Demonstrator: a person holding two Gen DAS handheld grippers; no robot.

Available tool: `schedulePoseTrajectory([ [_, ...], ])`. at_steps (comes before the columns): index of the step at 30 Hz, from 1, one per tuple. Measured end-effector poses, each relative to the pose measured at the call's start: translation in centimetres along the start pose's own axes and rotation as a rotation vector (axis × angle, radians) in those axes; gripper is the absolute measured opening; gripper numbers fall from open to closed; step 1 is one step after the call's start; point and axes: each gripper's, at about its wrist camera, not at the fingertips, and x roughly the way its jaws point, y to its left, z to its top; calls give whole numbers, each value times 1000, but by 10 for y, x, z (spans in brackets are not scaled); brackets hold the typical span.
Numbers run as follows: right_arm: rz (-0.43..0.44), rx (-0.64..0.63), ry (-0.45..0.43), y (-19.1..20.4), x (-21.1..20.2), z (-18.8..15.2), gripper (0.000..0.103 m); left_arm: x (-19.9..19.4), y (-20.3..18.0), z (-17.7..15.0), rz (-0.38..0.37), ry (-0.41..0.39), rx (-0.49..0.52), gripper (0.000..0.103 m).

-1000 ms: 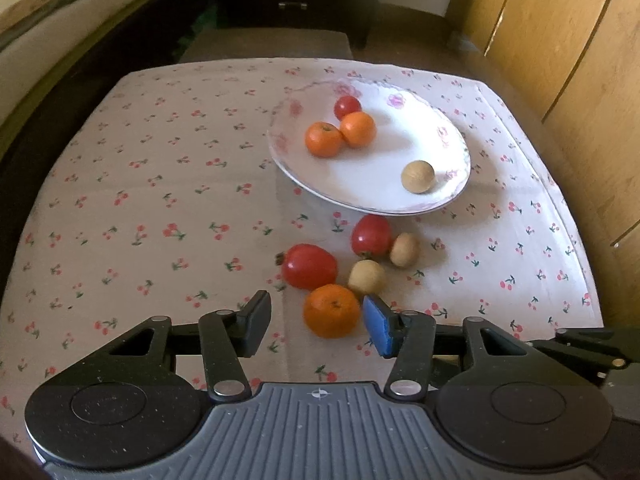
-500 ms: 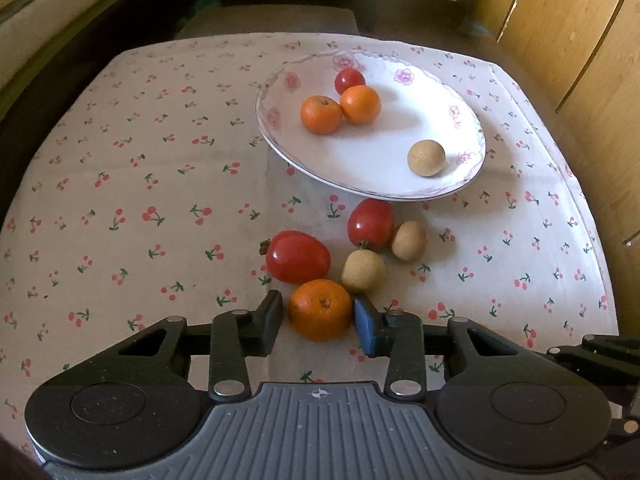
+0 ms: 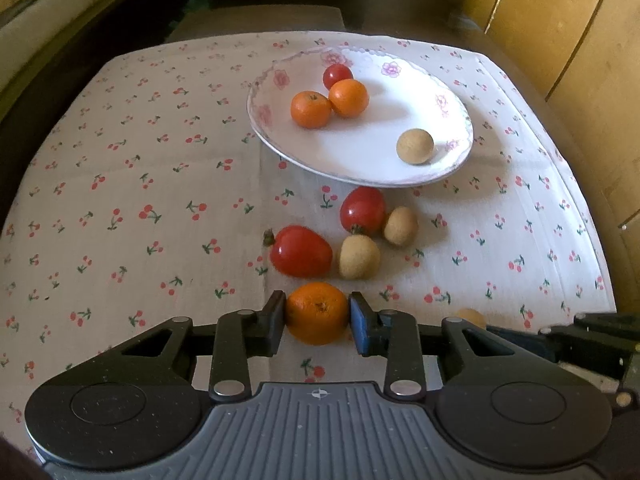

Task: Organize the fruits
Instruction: 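Close the left gripper on a mandarin orange while the right holds its brown fruit, then carry the mandarin and brown fruit over the white bowl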

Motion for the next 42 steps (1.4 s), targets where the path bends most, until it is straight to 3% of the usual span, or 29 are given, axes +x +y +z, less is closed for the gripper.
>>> schedulePoseTrajectory([
  [4,-11,-7,3,0,-1,-1,25,-10,1,-10,-2,1,34,42],
  [11,-19,-34,11,5,-3,-4,25,-21,11,-20,-32,-3,-2,42],
  [26,-22,-71,19,7,-2,-3,25,-20,6,-31,-35,28,19,43],
  [35,-18,-38,5,2,-3,2,32,-16,9,-26,-47,23,-24,54],
  [42,-5,-31,6,3,0,5,33,-13,12,-25,-35,25,-38,56],
])
